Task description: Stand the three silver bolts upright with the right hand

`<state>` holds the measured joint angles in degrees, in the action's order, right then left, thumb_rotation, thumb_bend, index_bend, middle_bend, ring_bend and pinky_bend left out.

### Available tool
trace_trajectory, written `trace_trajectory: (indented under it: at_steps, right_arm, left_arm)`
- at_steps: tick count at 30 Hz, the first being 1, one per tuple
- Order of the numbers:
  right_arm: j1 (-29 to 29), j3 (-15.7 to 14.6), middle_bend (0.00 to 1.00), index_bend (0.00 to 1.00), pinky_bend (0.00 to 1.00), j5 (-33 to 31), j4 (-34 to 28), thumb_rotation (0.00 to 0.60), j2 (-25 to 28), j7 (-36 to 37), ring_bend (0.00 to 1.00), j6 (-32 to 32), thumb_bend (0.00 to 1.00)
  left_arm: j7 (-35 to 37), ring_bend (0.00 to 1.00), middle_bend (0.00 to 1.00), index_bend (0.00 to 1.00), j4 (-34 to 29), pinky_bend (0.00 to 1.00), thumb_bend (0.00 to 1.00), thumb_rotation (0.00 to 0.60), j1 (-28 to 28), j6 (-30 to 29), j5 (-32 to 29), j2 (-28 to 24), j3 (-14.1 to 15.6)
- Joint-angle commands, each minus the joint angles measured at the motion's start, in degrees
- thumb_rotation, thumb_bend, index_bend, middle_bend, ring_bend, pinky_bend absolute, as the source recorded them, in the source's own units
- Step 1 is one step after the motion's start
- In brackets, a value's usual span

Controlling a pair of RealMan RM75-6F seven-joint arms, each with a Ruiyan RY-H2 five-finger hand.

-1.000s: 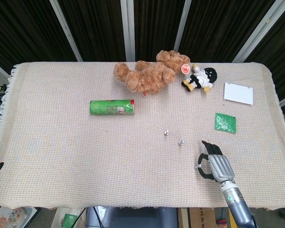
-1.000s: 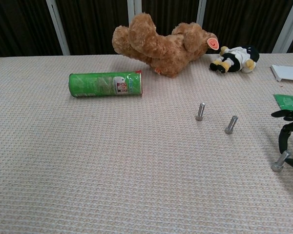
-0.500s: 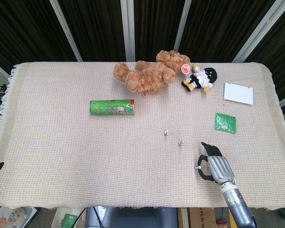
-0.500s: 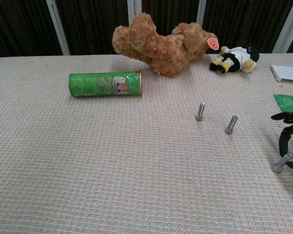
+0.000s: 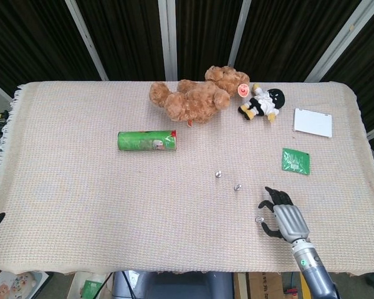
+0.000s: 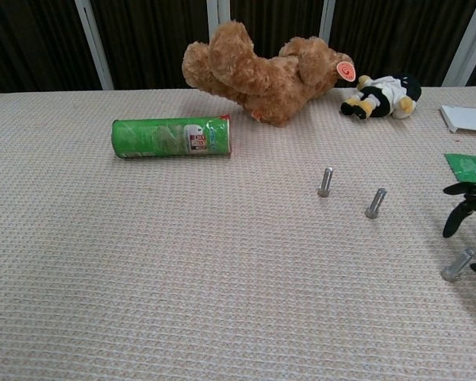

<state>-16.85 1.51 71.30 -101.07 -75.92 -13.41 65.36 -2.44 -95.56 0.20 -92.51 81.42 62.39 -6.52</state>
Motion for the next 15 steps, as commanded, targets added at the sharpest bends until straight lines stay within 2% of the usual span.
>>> trace_trajectory:
  at_steps: [1,5,12,15]
  right_arm:
    - [0.1,-0.4,0.00,0.28,0.00,0.2,-1.6,0.600,1.7,-0.6,0.00,0.2,0.38]
    - [0.9,0.3,0.00,0.25,0.00,1.4,-4.1,0.600,4.9,0.0,0.00,2.6,0.38]
    - [3.1,2.5,0.00,0.23,0.00,4.8,-10.2,0.600,14.3,1.8,0.00,9.4,0.38]
    - [3.6,3.1,0.00,0.22,0.00,9.5,-10.7,0.600,17.6,5.8,0.00,11.8,0.38]
  left_arm:
    - [0.0,0.00,0.06,0.11,0.0,0.08,0.24,0.600,-0.1,0.1,0.0,0.1,0.0]
    - [0.1,0.00,0.06,0.11,0.0,0.08,0.24,0.600,0.0,0.1,0.1,0.0,0.0]
    - [0.5,0.00,0.06,0.10,0.0,0.08,0.24,0.600,0.1,-0.1,0.0,-0.1,0.0]
    - [0.5,0.00,0.06,0.10,-0.1,0.08,0.24,0.600,0.1,0.0,0.1,-0.1,0.1]
